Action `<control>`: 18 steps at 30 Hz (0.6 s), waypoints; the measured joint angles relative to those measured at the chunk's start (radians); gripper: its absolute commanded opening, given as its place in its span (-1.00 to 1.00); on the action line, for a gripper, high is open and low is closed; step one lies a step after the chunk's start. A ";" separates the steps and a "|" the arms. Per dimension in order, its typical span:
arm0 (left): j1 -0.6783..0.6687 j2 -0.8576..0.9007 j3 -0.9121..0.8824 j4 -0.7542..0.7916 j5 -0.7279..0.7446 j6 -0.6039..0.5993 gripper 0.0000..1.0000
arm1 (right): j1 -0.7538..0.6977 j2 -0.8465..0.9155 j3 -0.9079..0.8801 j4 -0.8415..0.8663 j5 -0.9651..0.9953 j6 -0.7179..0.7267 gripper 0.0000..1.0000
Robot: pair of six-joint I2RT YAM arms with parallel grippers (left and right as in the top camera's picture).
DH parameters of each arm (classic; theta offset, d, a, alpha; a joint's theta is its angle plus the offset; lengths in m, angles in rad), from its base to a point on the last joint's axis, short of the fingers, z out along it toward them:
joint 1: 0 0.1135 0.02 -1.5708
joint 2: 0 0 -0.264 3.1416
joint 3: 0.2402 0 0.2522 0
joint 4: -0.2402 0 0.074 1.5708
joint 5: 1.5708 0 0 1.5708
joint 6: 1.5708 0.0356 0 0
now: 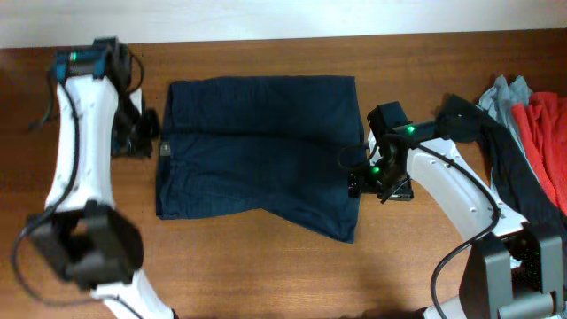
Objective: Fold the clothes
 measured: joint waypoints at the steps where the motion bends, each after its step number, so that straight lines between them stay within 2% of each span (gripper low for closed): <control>1: 0.000 -0.015 -0.032 0.013 -0.001 -0.004 -0.65 | 0.000 0.000 0.000 0.000 0.000 0.000 0.73; 2: 0.000 -0.051 -0.151 0.126 0.006 -0.014 -0.64 | 0.000 0.000 0.000 0.000 0.000 -0.003 0.74; 7: 0.004 -0.031 -0.492 0.408 0.043 -0.032 -0.65 | 0.000 0.000 0.000 -0.008 0.000 -0.005 0.74; 13: 0.037 -0.030 -0.592 0.516 0.057 -0.039 -0.65 | 0.000 0.000 0.000 -0.014 0.000 -0.016 0.75; 14: 0.040 -0.030 -0.600 0.526 0.060 -0.039 -0.70 | 0.000 0.000 0.000 -0.014 0.000 -0.018 0.75; 16: 0.043 -0.030 -0.612 0.526 0.079 -0.029 -0.99 | 0.000 0.000 0.000 -0.014 0.000 -0.019 0.76; 18: 0.043 -0.030 -0.625 0.510 0.100 -0.012 -0.99 | 0.000 0.000 0.000 -0.015 0.000 -0.019 0.79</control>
